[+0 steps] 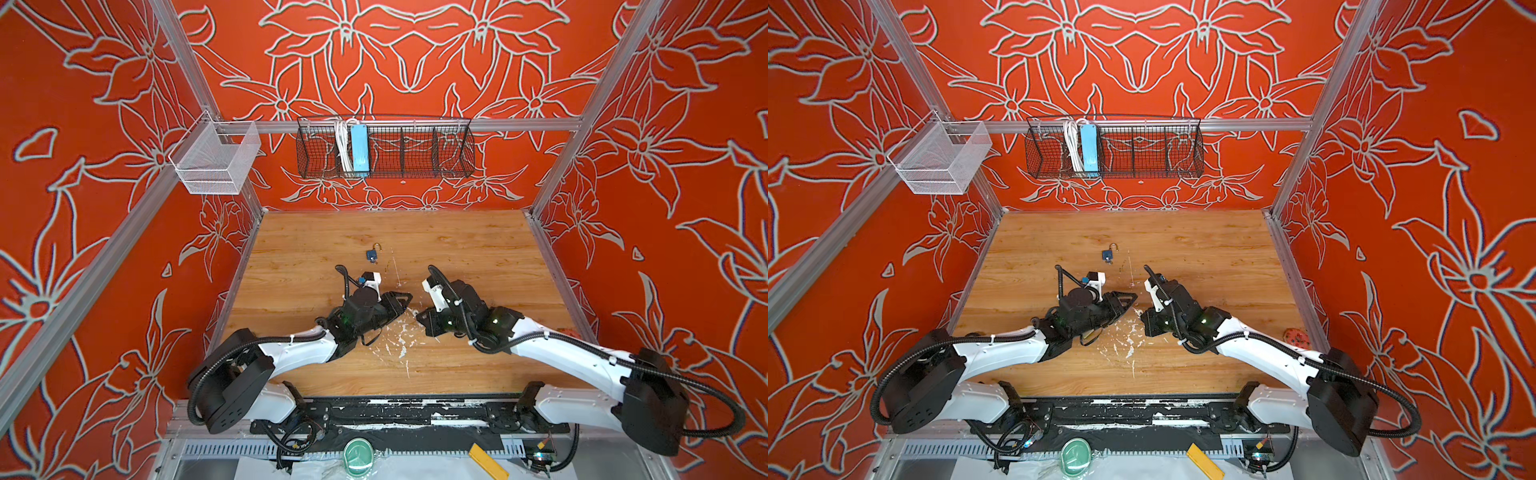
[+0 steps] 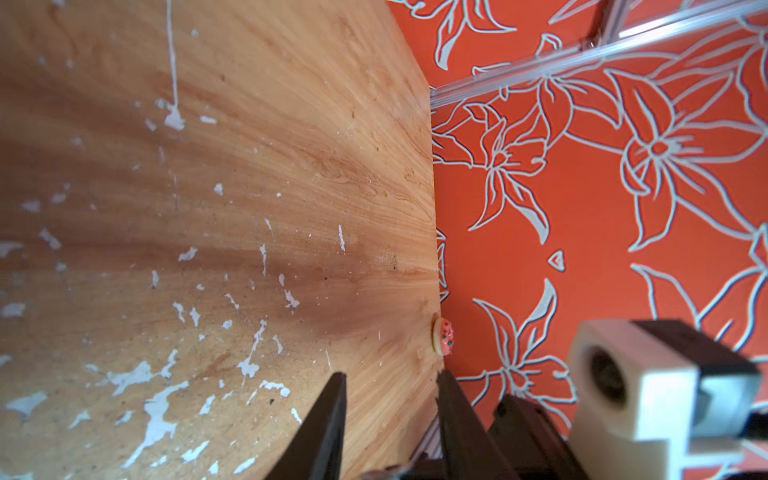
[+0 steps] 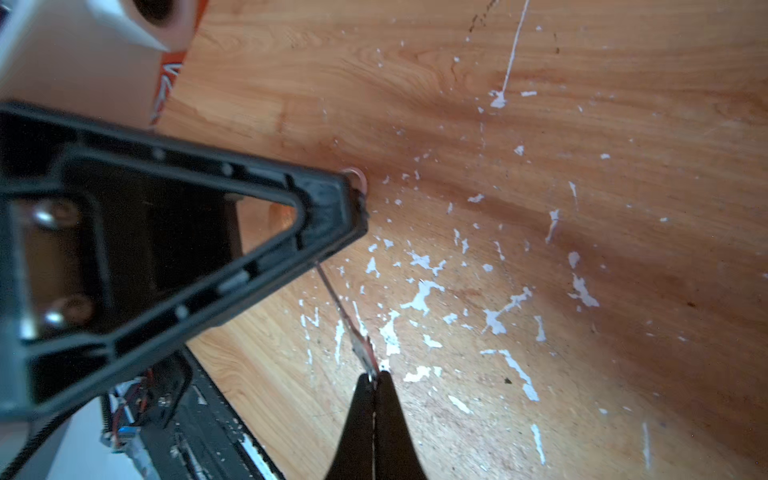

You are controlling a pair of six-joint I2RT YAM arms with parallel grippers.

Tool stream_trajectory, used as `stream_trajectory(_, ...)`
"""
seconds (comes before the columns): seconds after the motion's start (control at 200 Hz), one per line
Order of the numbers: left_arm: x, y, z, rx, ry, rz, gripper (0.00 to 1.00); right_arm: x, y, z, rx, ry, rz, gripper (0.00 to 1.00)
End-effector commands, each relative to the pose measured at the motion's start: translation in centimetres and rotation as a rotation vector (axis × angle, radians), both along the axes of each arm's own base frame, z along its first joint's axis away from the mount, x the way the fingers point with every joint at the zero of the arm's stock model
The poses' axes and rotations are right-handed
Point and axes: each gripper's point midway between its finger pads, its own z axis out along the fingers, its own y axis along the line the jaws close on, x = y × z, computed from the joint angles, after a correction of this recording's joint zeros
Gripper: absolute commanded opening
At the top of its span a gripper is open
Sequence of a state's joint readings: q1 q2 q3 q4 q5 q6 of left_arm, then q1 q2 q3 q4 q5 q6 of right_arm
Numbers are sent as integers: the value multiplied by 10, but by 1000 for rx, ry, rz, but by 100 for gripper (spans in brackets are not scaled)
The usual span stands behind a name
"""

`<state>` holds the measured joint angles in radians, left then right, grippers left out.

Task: Unlock with the key

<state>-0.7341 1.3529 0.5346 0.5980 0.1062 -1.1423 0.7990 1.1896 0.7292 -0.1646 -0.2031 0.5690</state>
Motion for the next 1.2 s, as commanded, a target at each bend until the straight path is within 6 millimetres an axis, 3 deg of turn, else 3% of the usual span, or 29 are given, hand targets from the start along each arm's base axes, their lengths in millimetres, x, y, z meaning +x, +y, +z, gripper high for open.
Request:
stream_trajectory(0.0,-6,7,12,60,-95,-25,40,-4,4,6,78,34,-1,0)
stream_trajectory(0.165,-12,7,20,75,-138,-60,40,-4,6,8,103,36,3,0)
stream_trajectory(0.475,-15,10,5,82,-104,-51,39,-2,5,15,117,20,-11,0)
stream_trajectory(0.721,-16,2,9,54,-127,-88,39,-1,7,18,131,20,-8,0)
stream_trajectory(0.956,-19,-8,28,9,-191,-140,24,0,9,15,141,27,-12,0)
stream_trajectory(1.196,-20,-6,26,15,-185,-134,5,0,9,14,133,28,-12,0)
